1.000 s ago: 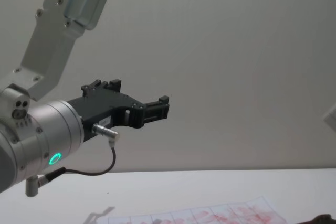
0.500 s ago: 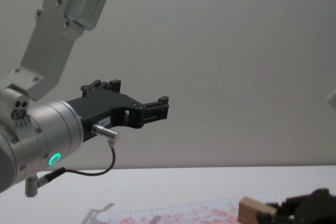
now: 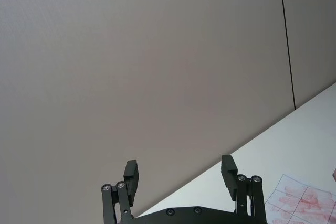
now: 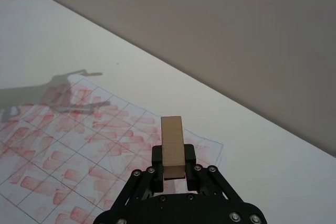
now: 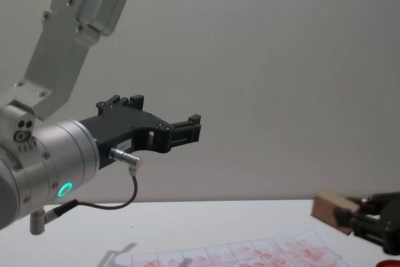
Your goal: Use the one hand to pick up the stamp and affix it onto the A4 paper.
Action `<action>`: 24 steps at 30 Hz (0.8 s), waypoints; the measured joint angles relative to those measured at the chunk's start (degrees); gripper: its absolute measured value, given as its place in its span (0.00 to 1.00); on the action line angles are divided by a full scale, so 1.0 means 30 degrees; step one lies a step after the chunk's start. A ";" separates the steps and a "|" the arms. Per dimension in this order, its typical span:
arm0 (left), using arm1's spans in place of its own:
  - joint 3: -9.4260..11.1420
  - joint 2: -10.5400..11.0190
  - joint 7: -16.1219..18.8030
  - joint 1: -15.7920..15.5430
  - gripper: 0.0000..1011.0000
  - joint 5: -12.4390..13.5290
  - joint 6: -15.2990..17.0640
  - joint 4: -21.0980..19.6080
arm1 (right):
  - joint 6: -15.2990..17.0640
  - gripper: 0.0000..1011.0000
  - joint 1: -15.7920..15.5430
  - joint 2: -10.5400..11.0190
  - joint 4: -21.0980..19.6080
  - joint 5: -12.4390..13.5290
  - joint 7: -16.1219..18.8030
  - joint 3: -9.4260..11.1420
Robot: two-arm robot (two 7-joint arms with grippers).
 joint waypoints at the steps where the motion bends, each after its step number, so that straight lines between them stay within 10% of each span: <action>1: 0.0000 0.0001 0.0000 0.0000 0.99 -0.0001 0.0000 0.0001 | -0.0010 0.21 -0.0149 0.0096 -0.0149 0.0113 -0.0251 0.0063; 24: 0.0000 0.0001 0.0000 0.0000 0.99 0.0000 0.0001 0.0001 | 0.2287 0.21 -0.3013 0.1865 -0.2335 0.3436 -0.4932 0.1394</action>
